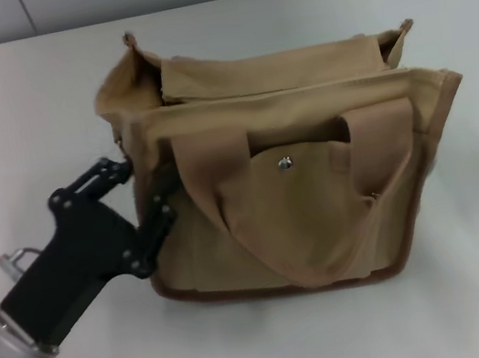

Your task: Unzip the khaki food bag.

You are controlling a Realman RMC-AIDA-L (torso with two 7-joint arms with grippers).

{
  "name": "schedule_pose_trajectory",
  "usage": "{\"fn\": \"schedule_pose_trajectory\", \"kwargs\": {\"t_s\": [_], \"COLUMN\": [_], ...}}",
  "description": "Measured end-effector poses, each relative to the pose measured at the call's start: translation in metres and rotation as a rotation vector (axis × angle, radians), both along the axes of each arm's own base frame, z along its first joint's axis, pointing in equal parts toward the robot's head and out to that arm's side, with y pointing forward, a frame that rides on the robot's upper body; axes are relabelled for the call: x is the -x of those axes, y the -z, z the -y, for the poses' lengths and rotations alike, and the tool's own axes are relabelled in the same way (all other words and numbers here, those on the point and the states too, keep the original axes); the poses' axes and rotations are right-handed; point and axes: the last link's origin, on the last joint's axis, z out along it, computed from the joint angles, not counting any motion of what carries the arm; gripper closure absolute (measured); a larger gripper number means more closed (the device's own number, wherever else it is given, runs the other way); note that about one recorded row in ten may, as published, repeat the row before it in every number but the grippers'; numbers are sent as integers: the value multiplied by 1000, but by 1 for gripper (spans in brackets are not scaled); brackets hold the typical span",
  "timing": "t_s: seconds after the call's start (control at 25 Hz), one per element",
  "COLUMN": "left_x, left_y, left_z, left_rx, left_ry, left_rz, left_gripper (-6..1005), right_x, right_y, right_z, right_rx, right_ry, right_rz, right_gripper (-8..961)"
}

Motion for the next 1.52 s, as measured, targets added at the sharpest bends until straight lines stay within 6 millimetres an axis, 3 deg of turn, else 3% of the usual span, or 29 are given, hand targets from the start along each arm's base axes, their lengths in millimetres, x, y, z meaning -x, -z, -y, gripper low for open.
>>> {"fn": "schedule_pose_trajectory", "kwargs": {"t_s": [0.04,0.24,0.36,0.56,0.76,0.92,1.12,1.2,1.52], "left_x": [1,1,1,5,12,11,10,9,12], "left_y": [-3,-15,-19,-35,-48,-45,-42,-29,-24], "left_z": [2,8,10,18,23,28,31,29,28], "left_rx": [-13,-70,-82,-121,-6,155,244,421,454], "left_ry": [6,24,35,61,117,204,246,268,246], "left_rz": [9,52,65,101,68,-1,-38,-100,-141], "left_gripper": [811,672,550,271,137,140,142,142,142], "right_x": [0,2,3,7,17,22,23,22,18], "right_y": [0,2,2,-2,-3,8,25,32,41], "right_z": [0,-2,-2,1,14,26,37,36,27], "right_rx": [1,2,1,9,133,409,621,690,738], "right_ry": [-1,-7,-11,-45,-183,-309,-393,-386,-336], "right_rz": [0,2,1,-37,-54,44,155,187,239], "right_gripper": [929,696,486,389,289,208,143,127,121]}}
